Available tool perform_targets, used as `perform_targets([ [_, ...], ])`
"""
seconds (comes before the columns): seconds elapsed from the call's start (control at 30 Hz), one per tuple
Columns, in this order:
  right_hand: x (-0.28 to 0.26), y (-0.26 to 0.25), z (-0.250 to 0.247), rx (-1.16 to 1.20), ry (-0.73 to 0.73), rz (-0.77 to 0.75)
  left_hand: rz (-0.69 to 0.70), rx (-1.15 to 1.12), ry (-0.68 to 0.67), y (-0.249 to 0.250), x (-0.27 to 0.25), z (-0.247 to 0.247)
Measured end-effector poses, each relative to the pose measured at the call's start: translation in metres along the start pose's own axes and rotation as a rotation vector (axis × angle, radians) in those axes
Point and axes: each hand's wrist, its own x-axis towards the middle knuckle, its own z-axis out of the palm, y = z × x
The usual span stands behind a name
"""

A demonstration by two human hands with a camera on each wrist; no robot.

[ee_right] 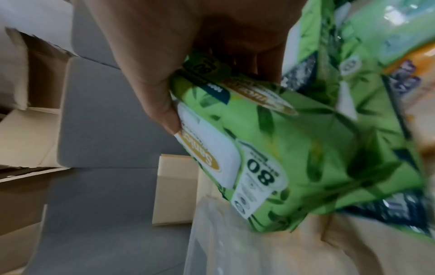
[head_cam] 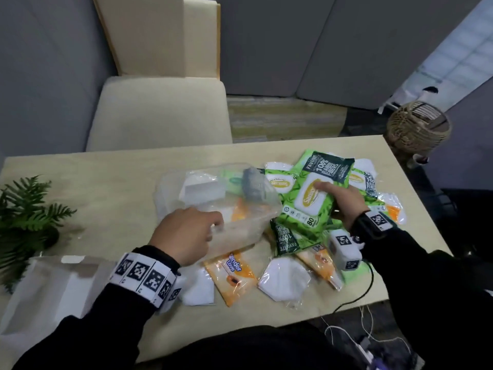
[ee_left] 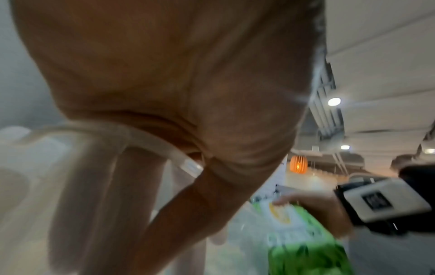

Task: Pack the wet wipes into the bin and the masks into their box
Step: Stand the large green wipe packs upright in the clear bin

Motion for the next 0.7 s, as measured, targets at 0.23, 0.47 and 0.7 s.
perform_targets([
  [0.23,0.01,-0.015,-0.024,0.072,-0.064,-0.049,-0.144,0.125,-0.061,-0.012,-0.022,0.018],
  [0.47,0.007,-0.018,-0.016,0.13,-0.128,-0.092,-0.064,0.304,-0.169,0.021,-0.044,0.008],
  [0.7,-0.013,-0.03,0.007,0.279,-0.213,-0.105,0.023,0.085,-0.366,0.001,-0.029,0.057],
])
